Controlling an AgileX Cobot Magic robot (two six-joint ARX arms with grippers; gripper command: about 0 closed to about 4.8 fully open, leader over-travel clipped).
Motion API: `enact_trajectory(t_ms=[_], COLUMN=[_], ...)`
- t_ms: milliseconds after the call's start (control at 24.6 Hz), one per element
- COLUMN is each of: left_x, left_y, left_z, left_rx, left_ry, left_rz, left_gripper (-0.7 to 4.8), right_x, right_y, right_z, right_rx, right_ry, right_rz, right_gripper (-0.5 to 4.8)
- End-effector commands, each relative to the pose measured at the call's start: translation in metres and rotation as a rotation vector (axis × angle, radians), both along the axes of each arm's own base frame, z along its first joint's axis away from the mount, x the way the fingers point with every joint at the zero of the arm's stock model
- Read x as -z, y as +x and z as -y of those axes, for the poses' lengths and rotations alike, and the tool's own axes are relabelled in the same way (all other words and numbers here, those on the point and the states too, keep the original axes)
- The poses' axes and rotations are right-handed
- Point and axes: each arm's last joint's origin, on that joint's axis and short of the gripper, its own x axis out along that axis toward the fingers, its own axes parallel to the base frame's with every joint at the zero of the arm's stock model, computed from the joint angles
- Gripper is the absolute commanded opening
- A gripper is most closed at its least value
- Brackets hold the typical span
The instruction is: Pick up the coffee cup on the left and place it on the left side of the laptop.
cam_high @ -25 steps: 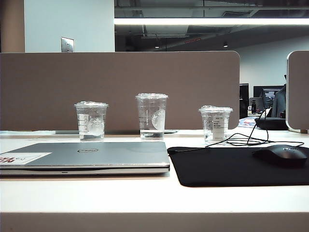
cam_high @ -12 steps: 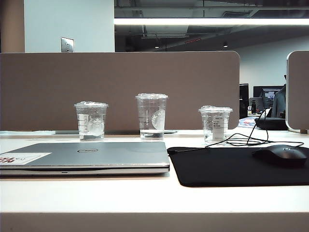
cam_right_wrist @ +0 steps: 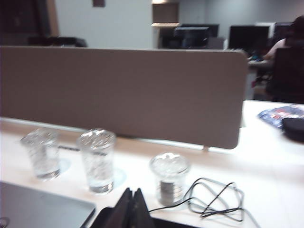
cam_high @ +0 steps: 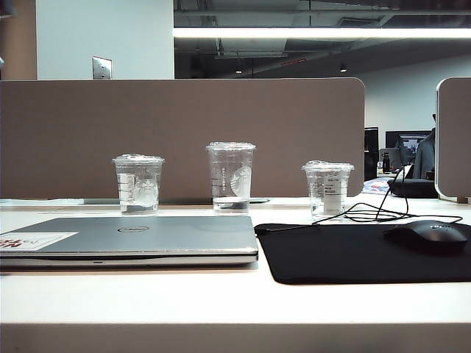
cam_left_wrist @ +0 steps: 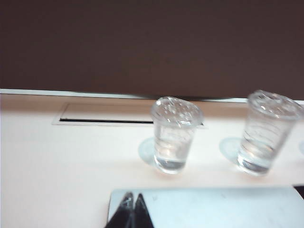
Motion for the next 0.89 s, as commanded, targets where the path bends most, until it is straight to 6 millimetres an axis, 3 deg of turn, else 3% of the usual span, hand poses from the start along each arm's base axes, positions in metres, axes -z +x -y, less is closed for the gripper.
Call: enact_trajectory(t_ms=[41, 162, 325, 893], left_x=[-0.007, -0.006, 0.002, 0.036], left_y=[0.016, 0.039, 0.053, 0.089], left_z=[0.002, 0.006, 0.008, 0.022], left_rx=[-0.002, -0.001, 0.001, 0.090], left_ry=[-0.002, -0.012, -0.019, -0.045], left_rz=[0.009, -0.045, -0.049, -0.078], left_gripper=[-0.05, -0.05, -0.05, -0.05], right_x=[-0.009, -0.008, -0.005, 0.004], right_y=[0.005, 0.011, 0.009, 0.001], right_z=[-0.008, -0.023, -0.034, -0.066], right_rx=[-0.059, -0.094, -0.107, -0.278], right_ry=[0.001, -0.003, -0.005, -0.045], right_rz=[0.007, -0.032, -0.063, -0.132], right_gripper=[-0.04, -0.04, -0.04, -0.04])
